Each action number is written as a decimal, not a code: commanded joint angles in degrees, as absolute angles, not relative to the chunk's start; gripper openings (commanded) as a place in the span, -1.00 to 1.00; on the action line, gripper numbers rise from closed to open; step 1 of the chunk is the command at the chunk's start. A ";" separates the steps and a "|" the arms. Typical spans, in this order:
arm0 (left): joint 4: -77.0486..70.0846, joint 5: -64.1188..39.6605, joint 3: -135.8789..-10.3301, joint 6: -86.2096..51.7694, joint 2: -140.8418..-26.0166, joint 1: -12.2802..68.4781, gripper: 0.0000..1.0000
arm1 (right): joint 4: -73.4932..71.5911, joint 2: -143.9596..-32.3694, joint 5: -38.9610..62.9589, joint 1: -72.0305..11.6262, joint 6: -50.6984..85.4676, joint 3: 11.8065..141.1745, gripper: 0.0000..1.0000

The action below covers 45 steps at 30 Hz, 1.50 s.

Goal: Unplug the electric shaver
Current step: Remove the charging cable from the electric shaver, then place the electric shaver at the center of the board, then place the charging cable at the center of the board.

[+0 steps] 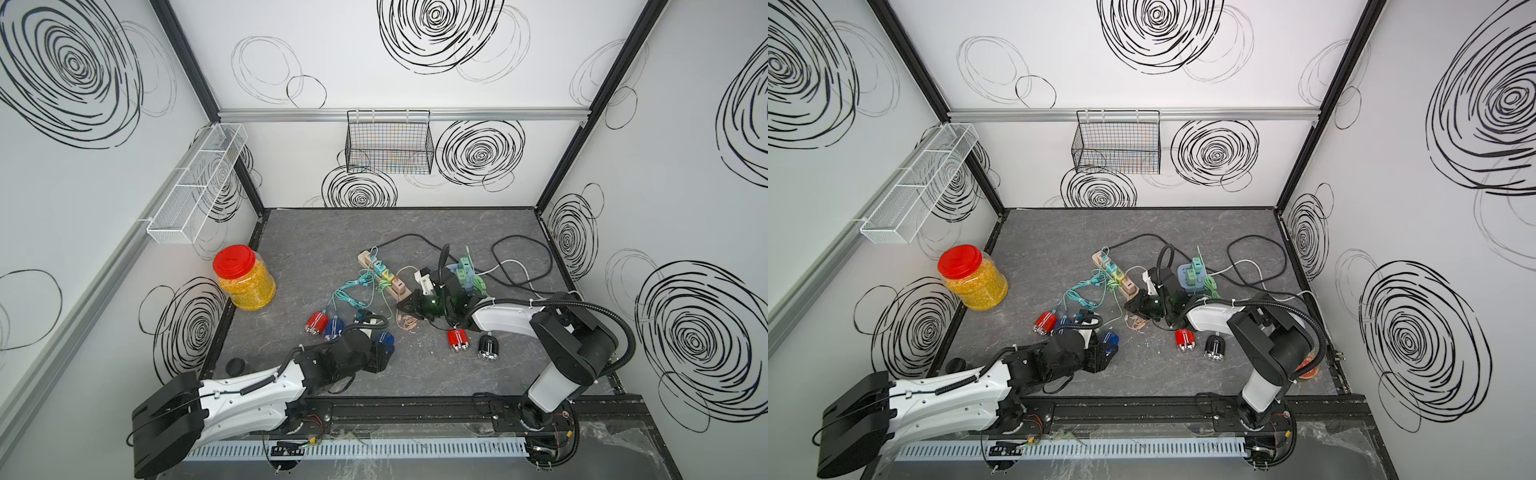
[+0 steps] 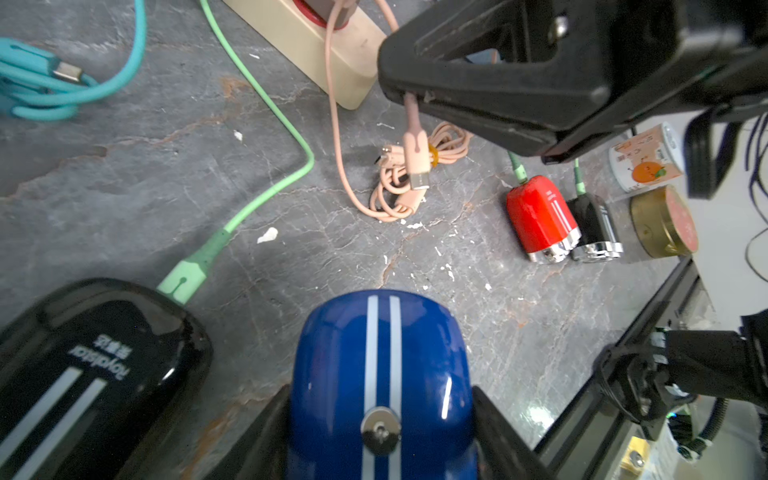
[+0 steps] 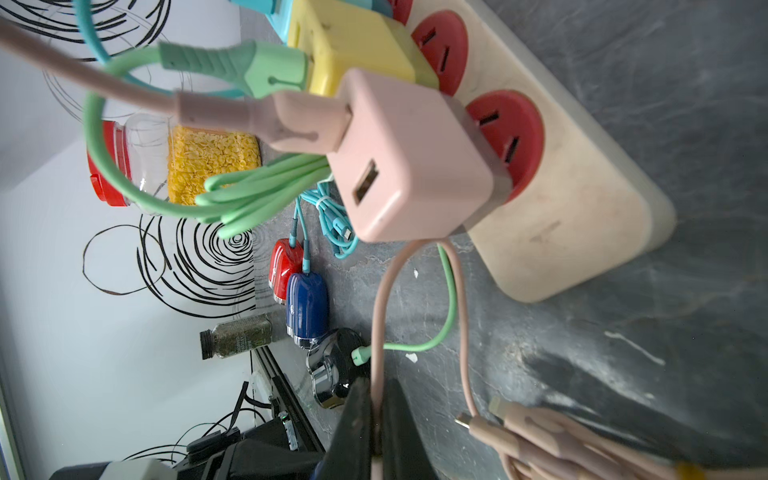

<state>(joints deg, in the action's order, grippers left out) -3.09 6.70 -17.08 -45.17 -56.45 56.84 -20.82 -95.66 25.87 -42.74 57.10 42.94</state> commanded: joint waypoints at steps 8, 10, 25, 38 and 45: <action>3.02 13.75 -24.80 -39.95 -64.34 58.95 -0.21 | -15.26 -91.04 23.66 -46.25 55.48 38.69 -0.76; 3.95 14.43 -25.80 -39.41 -66.06 59.24 -0.20 | -13.56 -89.33 22.65 -46.58 55.37 37.27 -0.76; 7.20 17.65 -30.62 -37.98 -73.51 61.96 -0.11 | -3.02 -75.69 18.40 -45.97 55.20 27.11 -0.71; 10.08 19.50 -32.33 -37.29 -76.01 63.18 0.08 | 1.36 -70.68 18.60 -45.89 55.11 22.24 -0.66; 11.55 20.54 -33.82 -37.09 -78.56 64.98 0.13 | 1.07 -71.84 17.32 -46.46 55.11 22.23 -0.55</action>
<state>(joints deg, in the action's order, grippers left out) 10.68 18.33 -32.01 -37.50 -77.71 64.27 -0.19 -71.55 18.46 -46.02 55.27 22.48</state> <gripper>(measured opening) 0.613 0.222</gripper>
